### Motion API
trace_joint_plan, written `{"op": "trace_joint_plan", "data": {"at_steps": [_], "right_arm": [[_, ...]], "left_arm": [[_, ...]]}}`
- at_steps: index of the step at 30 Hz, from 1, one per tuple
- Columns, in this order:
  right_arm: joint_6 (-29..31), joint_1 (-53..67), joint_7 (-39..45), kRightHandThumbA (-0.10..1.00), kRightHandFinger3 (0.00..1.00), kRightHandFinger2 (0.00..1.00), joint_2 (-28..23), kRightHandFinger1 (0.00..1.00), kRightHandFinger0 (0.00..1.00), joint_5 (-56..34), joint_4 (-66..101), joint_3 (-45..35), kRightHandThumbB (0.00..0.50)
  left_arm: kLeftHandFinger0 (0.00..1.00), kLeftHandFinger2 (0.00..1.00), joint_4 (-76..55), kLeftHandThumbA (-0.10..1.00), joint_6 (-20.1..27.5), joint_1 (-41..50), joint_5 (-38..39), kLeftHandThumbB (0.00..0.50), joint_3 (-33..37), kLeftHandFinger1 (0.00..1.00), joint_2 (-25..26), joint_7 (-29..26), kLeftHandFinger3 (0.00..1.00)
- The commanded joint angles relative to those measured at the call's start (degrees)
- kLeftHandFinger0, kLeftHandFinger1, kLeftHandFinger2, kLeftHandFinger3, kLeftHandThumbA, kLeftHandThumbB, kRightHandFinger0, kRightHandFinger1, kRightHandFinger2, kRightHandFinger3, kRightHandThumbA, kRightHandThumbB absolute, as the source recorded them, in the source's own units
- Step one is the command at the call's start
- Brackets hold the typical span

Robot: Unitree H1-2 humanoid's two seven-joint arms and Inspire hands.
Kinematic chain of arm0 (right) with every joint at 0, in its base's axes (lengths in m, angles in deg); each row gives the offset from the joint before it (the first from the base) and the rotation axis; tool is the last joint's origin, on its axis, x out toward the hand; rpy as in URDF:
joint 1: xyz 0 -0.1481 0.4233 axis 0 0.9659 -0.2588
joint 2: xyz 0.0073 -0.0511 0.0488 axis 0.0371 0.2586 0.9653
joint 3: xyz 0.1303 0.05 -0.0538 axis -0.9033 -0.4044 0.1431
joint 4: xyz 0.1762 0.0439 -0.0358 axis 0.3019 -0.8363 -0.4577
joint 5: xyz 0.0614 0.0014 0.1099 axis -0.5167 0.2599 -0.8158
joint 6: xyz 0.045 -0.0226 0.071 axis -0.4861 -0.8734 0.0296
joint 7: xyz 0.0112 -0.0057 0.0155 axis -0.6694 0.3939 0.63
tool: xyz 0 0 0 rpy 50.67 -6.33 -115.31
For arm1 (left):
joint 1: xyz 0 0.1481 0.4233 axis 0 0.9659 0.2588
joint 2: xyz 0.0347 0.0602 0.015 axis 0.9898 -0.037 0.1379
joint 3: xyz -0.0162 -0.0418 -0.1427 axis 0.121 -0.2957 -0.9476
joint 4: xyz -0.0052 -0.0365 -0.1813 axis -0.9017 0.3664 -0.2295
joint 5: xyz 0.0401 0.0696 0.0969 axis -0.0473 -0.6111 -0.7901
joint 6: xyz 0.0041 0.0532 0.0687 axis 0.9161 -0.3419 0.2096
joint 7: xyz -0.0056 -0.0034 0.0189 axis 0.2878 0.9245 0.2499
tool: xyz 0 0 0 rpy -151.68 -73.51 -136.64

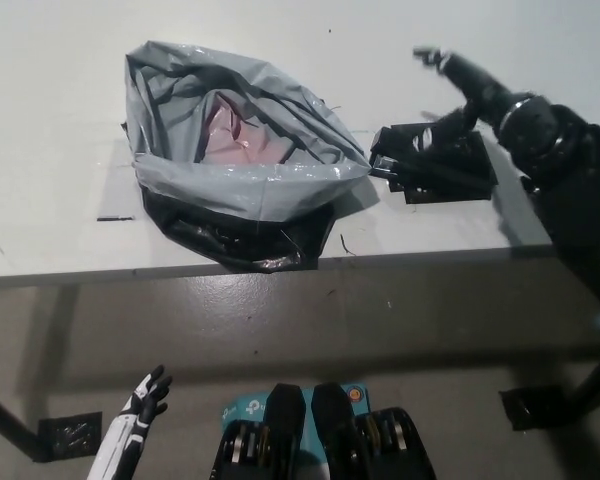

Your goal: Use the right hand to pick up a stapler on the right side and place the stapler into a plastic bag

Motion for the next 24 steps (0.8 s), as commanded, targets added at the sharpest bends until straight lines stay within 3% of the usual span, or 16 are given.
{"op": "trace_joint_plan", "data": {"at_steps": [1,10,16,18,19,20,23,24], "right_arm": [[3.8,-9.8,-0.4,0.98,1.0,1.0,1.6,1.0,1.0,2.6,-11.1,1.6,0.378],[5.9,-9.3,0.2,0.93,1.0,1.0,1.8,1.0,1.0,1.3,-16.9,1.0,0.376],[8.4,-9.0,0.9,0.96,1.0,1.0,1.9,1.0,1.0,2.3,-19.0,2.1,0.407],[8.3,-8.6,-1.4,0.94,1.0,1.0,2.2,1.0,1.0,3.0,-19.1,2.4,0.417],[8.9,-8.0,-4.5,0.87,1.0,1.0,2.3,1.0,1.0,3.2,-19.0,2.0,0.413],[9.5,-7.6,-6.9,0.84,1.0,0.87,2.4,0.84,0.79,3.4,-19.0,1.9,0.415],[11.2,-6.8,-10.6,0.74,0.42,0.46,2.5,0.44,0.31,4.2,-19.7,2.2,0.389],[11.6,-6.6,-11.6,0.66,0.29,0.37,2.5,0.31,0.15,4.1,-19.9,2.0,0.378]], "left_arm": [[1.0,1.0,-0.9,1.0,4.3,-0.7,-1.8,0.5,0.8,1.0,1.5,0.3,1.0],[1.0,1.0,-0.8,1.0,4.6,-0.8,-2.8,0.5,1.0,1.0,1.6,-0.2,1.0],[1.0,1.0,-1.0,1.0,4.9,-0.7,-2.3,0.5,1.2,1.0,1.6,0.4,1.0],[1.0,1.0,-1.0,1.0,4.8,-0.8,-2.6,0.5,1.3,1.0,1.8,0.4,1.0],[1.0,1.0,-1.2,1.0,4.3,-0.8,-2.4,0.5,1.3,1.0,1.8,0.5,1.0],[1.0,1.0,-1.4,1.0,3.9,-0.9,-2.4,0.5,1.3,1.0,1.9,0.6,1.0],[1.0,1.0,-1.9,1.0,3.1,-1.1,-2.9,0.5,1.5,1.0,2.0,0.5,1.0],[1.0,1.0,-2.1,1.0,3.0,-1.1,-2.9,0.498,1.5,1.0,2.1,0.5,1.0]]}}
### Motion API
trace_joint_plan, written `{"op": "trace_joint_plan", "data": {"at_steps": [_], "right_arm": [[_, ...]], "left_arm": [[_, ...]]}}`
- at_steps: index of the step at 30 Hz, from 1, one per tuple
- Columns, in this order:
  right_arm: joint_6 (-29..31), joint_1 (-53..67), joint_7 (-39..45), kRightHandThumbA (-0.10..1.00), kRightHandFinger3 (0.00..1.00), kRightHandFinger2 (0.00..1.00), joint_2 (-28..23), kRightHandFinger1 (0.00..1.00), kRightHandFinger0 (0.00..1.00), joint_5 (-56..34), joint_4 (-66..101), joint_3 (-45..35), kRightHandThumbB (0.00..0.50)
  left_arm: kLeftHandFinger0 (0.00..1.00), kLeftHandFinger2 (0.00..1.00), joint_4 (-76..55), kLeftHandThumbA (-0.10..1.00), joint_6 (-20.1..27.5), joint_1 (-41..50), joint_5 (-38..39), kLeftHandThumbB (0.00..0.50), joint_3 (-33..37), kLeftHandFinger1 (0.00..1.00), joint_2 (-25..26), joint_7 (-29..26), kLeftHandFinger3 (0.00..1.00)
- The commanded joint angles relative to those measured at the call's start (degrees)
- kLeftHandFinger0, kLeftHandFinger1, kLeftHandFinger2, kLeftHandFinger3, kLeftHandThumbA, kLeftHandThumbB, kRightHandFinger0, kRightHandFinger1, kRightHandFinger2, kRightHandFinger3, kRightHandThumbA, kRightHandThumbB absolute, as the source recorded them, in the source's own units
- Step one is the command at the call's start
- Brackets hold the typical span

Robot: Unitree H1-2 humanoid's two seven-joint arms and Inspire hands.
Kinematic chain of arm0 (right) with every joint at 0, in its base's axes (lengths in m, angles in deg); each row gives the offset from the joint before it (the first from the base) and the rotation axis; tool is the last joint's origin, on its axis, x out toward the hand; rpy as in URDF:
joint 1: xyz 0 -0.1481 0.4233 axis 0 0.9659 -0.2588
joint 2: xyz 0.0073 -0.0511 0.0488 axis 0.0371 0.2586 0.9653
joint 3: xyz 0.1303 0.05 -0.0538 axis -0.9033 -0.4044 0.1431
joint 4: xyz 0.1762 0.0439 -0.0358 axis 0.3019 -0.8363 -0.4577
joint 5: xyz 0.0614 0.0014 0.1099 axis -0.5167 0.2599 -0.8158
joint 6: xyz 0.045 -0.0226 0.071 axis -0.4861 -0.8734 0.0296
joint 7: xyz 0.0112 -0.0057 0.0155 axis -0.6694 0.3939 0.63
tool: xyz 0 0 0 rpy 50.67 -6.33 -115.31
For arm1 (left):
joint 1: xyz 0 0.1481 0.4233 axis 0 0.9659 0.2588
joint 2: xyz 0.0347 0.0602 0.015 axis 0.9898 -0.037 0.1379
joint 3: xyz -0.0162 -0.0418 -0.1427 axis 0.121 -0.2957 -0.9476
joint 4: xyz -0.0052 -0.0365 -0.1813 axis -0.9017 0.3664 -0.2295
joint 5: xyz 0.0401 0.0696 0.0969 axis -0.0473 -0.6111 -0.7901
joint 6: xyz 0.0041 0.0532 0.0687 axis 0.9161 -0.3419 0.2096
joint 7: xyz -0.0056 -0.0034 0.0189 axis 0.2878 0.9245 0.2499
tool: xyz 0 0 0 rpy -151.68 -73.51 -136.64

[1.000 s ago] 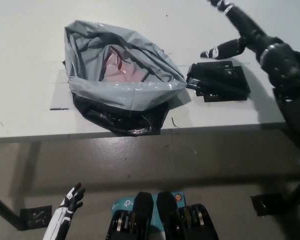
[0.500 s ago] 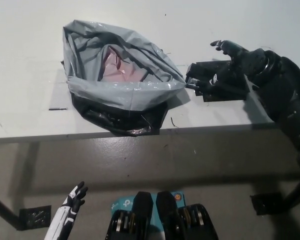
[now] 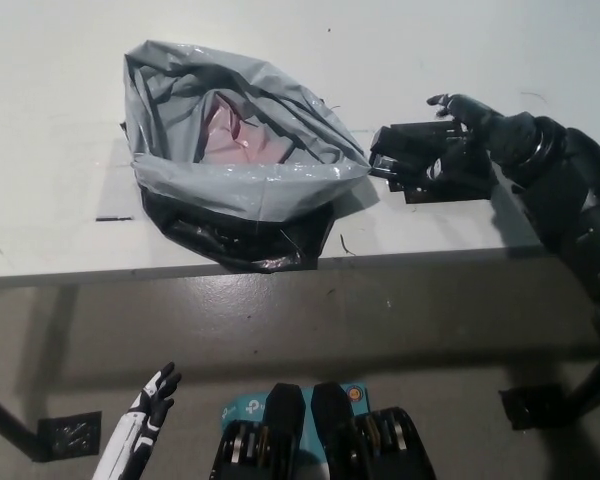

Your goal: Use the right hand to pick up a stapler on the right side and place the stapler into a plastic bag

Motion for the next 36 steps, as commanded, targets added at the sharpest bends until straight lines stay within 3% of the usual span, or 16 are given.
{"op": "trace_joint_plan", "data": {"at_steps": [1,4,7,21,23,24,25,26,28,29,30,31,32,33,35,36], "right_arm": [[5.1,-1.4,-9.2,0.63,0.27,0.4,-0.1,0.31,0.1,1.4,-0.8,-0.4,0.375],[6.4,-0.6,-13.1,0.4,0.24,0.54,0.0,0.34,0.01,1.9,-0.9,-0.6,0.337],[6.8,-0.7,-14.1,0.38,0.52,0.69,-0.1,0.49,0.12,1.6,-1.3,-1.0,0.297],[8.0,-0.7,-14.5,0.34,0.38,0.6,-1.0,0.47,0.21,-0.3,-1.3,-3.1,0.312],[8.7,-0.9,-14.2,0.27,0.3,0.5,-0.7,0.36,0.18,-3.5,-1.1,-6.6,0.307],[9.2,-1.3,-13.9,0.28,0.31,0.51,-0.4,0.31,0.1,-6.4,-0.7,-9.7,0.296],[8.8,-1.6,-13.9,0.3,0.37,0.63,-0.2,0.4,0.13,-7.4,-0.5,-11.2,0.287],[8.2,-2.0,-13.9,0.3,0.37,0.63,0.1,0.4,0.13,-8.0,-0.2,-12.7,0.287],[6.6,-3.7,-12.3,0.29,0.43,0.84,1.0,0.62,0.24,-12.1,1.6,-18.4,0.25],[7.6,-4.4,-11.7,0.23,0.43,0.8,1.3,0.58,0.19,-13.1,2.3,-19.9,0.233],[8.9,-4.9,-11.1,0.33,0.52,0.78,1.5,0.54,0.17,-13.6,2.6,-21.4,0.256],[8.4,-5.3,-11.7,0.25,0.48,0.74,1.9,0.51,0.16,-13.5,2.8,-22.0,0.268],[7.7,-6.5,-13.0,0.26,0.61,0.83,2.4,0.58,0.23,-12.7,3.6,-22.0,0.289],[7.5,-7.1,-13.3,0.3,0.52,0.64,2.7,0.49,0.23,-12.1,3.9,-22.0,0.295],[6.6,-8.3,-12.4,0.34,0.25,0.56,3.5,0.38,0.17,-12.3,5.9,-22.7,0.286],[6.6,-8.6,-11.7,0.33,0.15,0.56,3.9,0.31,0.39,-12.8,6.6,-23.2,0.272]], "left_arm": [[1.0,1.0,-2.1,1.0,0.7,-0.7,-0.5,0.498,0.2,1.0,1.3,0.5,1.0],[1.0,1.0,-2.0,1.0,0.9,-0.8,-1.1,0.489,0.4,1.0,1.5,0.2,1.0],[1.0,1.0,-2.0,1.0,0.6,-0.9,-1.0,0.5,0.5,1.0,1.6,0.1,1.0],[1.0,1.0,-2.0,1.0,-0.2,-1.8,-2.0,0.5,1.0,1.0,1.9,0.1,1.0],[1.0,1.0,-1.9,1.0,-0.4,-1.8,-2.3,0.5,1.1,1.0,2.0,0.0,1.0],[1.0,1.0,-1.8,1.0,-0.3,-1.9,-1.9,0.5,1.0,1.0,1.9,0.1,1.0],[1.0,1.0,-1.7,1.0,-0.2,-1.9,-1.9,0.5,1.0,1.0,2.0,0.1,1.0],[1.0,1.0,-1.7,1.0,-0.1,-1.9,-1.9,0.5,1.0,1.0,2.0,0.0,1.0],[1.0,1.0,-1.5,1.0,0.0,-1.9,-1.4,0.5,0.9,1.0,2.0,0.2,1.0],[1.0,1.0,-1.5,1.0,0.0,-1.9,-1.6,0.5,0.9,1.0,2.0,0.1,1.0],[1.0,1.0,-1.6,1.0,-0.1,-1.9,-1.8,0.5,0.9,1.0,2.0,0.0,1.0],[1.0,1.0,-1.5,1.0,-0.1,-2.0,-1.7,0.5,0.9,1.0,2.0,0.0,1.0],[1.0,1.0,-1.5,1.0,-0.1,-2.0,-1.4,0.5,0.9,1.0,2.0,0.2,1.0],[1.0,1.0,-1.5,1.0,-0.1,-2.0,-1.3,0.499,0.9,1.0,2.0,0.3,1.0],[1.0,1.0,-1.4,1.0,-0.1,-2.1,-1.8,0.495,0.9,1.0,2.0,0.0,1.0],[1.0,1.0,-1.2,1.0,0.0,-2.1,-2.0,0.496,0.9,1.0,2.1,0.0,1.0]]}}
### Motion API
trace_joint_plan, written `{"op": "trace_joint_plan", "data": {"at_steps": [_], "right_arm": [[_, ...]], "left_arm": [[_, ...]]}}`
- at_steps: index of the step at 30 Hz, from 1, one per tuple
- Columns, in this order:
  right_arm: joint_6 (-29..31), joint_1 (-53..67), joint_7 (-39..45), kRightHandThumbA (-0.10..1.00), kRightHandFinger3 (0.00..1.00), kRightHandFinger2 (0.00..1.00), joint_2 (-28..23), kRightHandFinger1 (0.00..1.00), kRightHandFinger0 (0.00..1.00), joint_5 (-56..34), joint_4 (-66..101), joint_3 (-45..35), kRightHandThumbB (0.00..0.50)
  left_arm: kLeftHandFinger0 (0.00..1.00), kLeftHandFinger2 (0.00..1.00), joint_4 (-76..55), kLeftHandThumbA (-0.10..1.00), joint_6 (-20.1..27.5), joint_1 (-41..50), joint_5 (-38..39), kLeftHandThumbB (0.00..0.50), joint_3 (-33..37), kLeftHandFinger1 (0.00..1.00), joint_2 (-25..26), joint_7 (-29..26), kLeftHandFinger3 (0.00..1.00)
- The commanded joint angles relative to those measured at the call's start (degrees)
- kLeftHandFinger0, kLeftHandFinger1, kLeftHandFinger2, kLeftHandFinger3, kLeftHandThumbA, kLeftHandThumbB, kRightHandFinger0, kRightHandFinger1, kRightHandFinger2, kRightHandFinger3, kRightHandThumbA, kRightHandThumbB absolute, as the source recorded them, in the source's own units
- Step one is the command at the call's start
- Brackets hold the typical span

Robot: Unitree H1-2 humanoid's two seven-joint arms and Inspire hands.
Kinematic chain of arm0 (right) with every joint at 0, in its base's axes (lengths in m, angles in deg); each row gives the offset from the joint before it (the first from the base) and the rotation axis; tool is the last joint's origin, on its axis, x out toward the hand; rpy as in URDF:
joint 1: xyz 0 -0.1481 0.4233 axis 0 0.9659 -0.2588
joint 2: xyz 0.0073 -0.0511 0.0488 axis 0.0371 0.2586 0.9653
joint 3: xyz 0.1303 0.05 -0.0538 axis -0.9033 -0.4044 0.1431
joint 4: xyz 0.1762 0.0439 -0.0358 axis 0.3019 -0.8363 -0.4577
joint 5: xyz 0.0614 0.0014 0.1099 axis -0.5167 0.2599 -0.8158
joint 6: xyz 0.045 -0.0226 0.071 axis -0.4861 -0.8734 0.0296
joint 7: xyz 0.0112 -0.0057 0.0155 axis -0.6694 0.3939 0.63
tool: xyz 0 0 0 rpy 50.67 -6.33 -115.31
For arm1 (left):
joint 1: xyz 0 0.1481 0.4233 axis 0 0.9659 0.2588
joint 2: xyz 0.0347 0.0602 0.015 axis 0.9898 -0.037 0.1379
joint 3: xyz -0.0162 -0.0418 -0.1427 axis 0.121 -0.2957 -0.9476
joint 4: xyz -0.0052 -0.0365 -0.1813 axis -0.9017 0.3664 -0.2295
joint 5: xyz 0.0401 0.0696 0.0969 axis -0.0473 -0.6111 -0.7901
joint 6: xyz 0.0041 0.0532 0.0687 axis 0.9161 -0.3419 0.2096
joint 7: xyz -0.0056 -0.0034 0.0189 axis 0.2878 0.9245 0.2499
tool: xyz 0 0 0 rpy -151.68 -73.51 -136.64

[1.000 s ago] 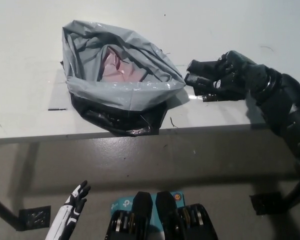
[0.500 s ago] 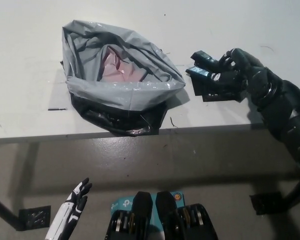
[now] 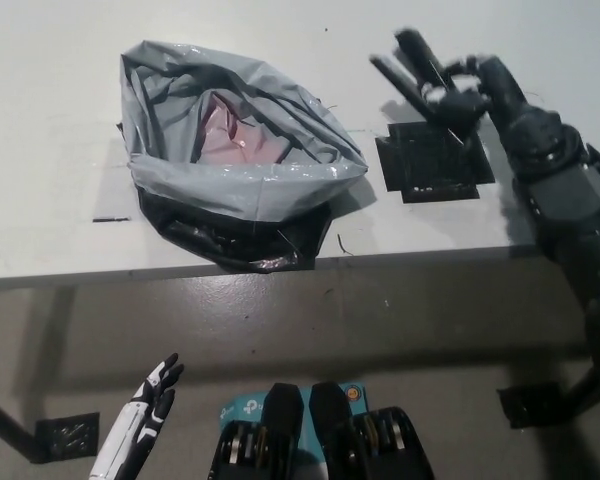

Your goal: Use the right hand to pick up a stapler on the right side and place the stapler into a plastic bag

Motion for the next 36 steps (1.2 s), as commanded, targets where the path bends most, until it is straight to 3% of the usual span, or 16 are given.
{"op": "trace_joint_plan", "data": {"at_steps": [1,3,4,5,8,14,17,20,26,29,31,34,35,36], "right_arm": [[0.9,-8.2,0.2,0.36,0.13,0.58,1.8,0.31,0.45,-4.0,5.5,-2.2,0.269],[-0.8,-9.3,0.4,0.38,0.18,0.6,2.9,0.33,0.05,-3.5,7.6,-1.9,0.282],[-0.6,-9.9,0.5,0.38,0.26,0.6,3.7,0.35,0.0,-2.7,8.6,-1.1,0.276],[-0.4,-10.3,0.6,0.38,0.31,0.59,4.2,0.36,0.0,-2.0,9.1,-0.3,0.266],[0.7,-11.0,0.1,0.35,0.28,0.5,5.9,0.32,0.01,-0.6,8.8,1.4,0.267],[1.2,-13.2,-0.4,0.38,0.33,0.58,9.6,0.37,0.05,1.0,5.2,4.7,0.296],[1.5,-13.5,-1.4,0.42,0.31,0.5,12.2,0.3,0.01,3.9,2.6,8.6,0.302],[2.4,-13.3,-2.4,0.37,0.3,0.43,14.0,0.21,0.0,6.6,0.0,12.7,0.283],[3.7,-12.3,-5.1,0.34,0.32,0.42,15.9,0.21,0.0,10.3,-3.4,19.1,0.285],[4.0,-12.3,-6.1,0.32,0.12,0.33,16.5,0.16,0.0,11.3,-4.3,21.3,0.275],[4.1,-12.1,-7.3,0.34,0.1,0.34,17.1,0.15,0.0,12.7,-4.9,23.2,0.274],[4.3,-11.7,-10.0,0.36,0.23,0.34,17.4,0.12,0.0,14.9,-5.2,25.9,0.306],[4.3,-11.7,-10.6,0.4,0.51,0.49,17.5,0.22,0.08,15.3,-5.3,26.6,0.329],[4.3,-11.8,-10.9,0.47,0.9,0.88,17.5,0.66,0.51,15.9,-5.3,27.4,0.366]], "left_arm": [[1.0,1.0,-0.9,1.0,0.5,-0.7,-0.7,0.495,0.0,1.0,0.9,0.0,1.0],[1.0,1.0,-1.2,1.0,-0.2,-0.6,-0.7,0.499,0.1,1.0,0.9,0.1,1.0],[1.0,1.0,-1.4,1.0,-0.7,-0.4,0.1,0.5,-0.1,1.0,0.9,0.4,1.0],[1.0,1.0,-1.4,1.0,-0.6,-0.4,-0.4,0.5,0.0,1.0,0.9,0.2,1.0],[1.0,1.0,-1.2,1.0,0.3,0.1,-1.8,0.494,0.2,1.0,0.8,-0.6,1.0],[1.0,1.0,-0.9,1.0,0.3,0.6,-1.1,0.5,0.2,1.0,1.0,0.2,1.0],[1.0,1.0,-1.5,1.0,0.2,1.9,-2.2,0.5,0.5,1.0,1.0,-0.2,1.0],[1.0,1.0,-1.2,1.0,1.1,2.0,-2.1,0.5,0.5,1.0,0.8,-0.3,1.0],[1.0,1.0,-2.2,1.0,0.3,2.3,-2.1,0.5,0.4,1.0,0.7,-0.3,1.0],[1.0,1.0,-2.4,1.0,-0.2,2.3,-2.8,0.5,0.6,1.0,0.8,-0.4,1.0],[1.0,1.0,-2.8,1.0,-0.1,2.8,-2.9,0.5,0.7,1.0,0.8,-0.3,1.0],[1.0,1.0,-2.7,1.0,0.6,2.8,-3.1,0.492,0.9,1.0,0.9,-0.1,1.0],[1.0,1.0,-2.7,1.0,0.8,2.7,-3.2,0.489,1.0,1.0,1.0,-0.1,1.0],[1.0,1.0,-2.6,1.0,1.1,2.6,-3.4,0.486,1.1,1.0,1.0,-0.2,1.0]]}}
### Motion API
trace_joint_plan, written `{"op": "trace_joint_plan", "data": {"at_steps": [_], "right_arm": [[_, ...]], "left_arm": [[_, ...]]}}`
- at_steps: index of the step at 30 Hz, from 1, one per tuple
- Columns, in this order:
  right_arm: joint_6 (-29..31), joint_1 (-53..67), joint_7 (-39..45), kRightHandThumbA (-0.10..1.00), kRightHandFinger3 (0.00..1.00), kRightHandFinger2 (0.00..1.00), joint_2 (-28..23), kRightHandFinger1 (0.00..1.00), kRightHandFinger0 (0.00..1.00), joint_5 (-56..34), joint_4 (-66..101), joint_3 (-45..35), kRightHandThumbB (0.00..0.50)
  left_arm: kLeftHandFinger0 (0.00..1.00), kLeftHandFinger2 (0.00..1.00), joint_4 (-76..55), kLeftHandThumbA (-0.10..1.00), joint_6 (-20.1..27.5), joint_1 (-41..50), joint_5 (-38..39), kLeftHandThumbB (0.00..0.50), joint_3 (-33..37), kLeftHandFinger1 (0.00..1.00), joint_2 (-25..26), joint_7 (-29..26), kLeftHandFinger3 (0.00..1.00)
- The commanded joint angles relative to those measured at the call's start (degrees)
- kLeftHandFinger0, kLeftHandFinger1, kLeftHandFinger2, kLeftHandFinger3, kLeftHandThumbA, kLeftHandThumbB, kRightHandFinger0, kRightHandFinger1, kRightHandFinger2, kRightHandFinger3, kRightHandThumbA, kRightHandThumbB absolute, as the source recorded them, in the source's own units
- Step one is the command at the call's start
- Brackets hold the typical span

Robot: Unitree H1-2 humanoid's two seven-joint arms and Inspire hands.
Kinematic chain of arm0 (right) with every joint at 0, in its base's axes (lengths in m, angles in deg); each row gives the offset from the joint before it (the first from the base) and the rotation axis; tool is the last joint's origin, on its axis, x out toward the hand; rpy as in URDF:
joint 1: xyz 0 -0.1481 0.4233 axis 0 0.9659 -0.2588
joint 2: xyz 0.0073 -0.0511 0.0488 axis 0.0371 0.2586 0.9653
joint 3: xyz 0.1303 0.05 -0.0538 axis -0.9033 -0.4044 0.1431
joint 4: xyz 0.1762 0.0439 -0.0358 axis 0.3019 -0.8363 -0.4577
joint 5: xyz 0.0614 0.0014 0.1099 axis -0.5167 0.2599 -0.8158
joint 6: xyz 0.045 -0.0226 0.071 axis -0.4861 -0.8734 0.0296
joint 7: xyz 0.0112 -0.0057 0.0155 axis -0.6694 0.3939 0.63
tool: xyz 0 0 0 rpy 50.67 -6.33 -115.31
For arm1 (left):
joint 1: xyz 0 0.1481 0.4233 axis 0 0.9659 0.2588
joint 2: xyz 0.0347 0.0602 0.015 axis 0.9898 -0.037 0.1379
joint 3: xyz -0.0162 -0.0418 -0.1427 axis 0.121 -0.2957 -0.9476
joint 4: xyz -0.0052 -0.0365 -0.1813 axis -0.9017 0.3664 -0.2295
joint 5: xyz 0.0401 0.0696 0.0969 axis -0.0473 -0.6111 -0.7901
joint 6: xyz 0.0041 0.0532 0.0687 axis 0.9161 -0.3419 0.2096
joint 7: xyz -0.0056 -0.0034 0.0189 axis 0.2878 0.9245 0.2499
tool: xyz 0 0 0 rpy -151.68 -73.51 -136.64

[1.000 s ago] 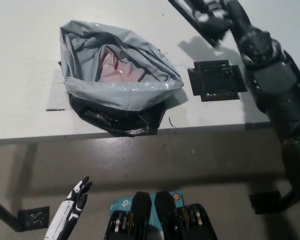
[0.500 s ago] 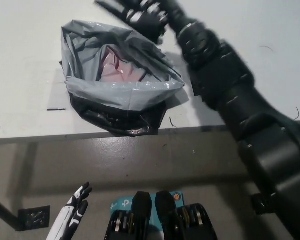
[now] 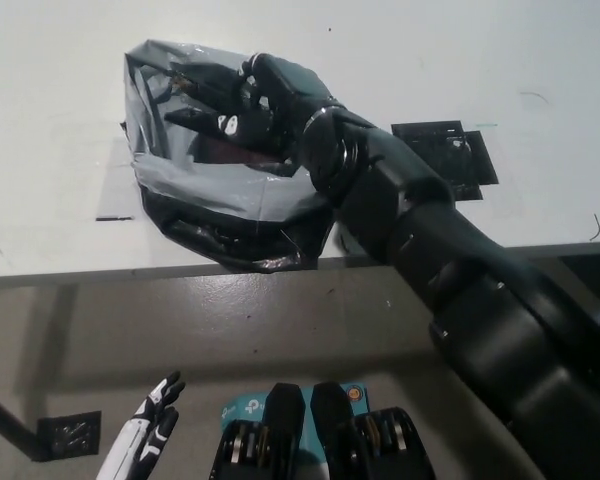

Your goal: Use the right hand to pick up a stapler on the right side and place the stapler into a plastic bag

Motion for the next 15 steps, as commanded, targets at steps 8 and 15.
{"op": "trace_joint_plan", "data": {"at_steps": [8,15], "right_arm": [[2.8,-4.3,-4.4,0.93,1.0,1.0,0.5,1.0,1.0,7.4,1.5,7.1,0.496],[6.4,-4.5,-6.6,1.0,1.0,1.0,-1.0,1.0,1.0,6.8,2.7,5.9,0.5]], "left_arm": [[1.0,1.0,-1.4,1.0,3.0,0.3,-2.8,0.474,0.9,1.0,1.1,-0.8,1.0],[1.0,1.0,-1.5,1.0,2.5,0.4,-3.0,0.488,0.8,1.0,0.9,-0.9,1.0]]}}
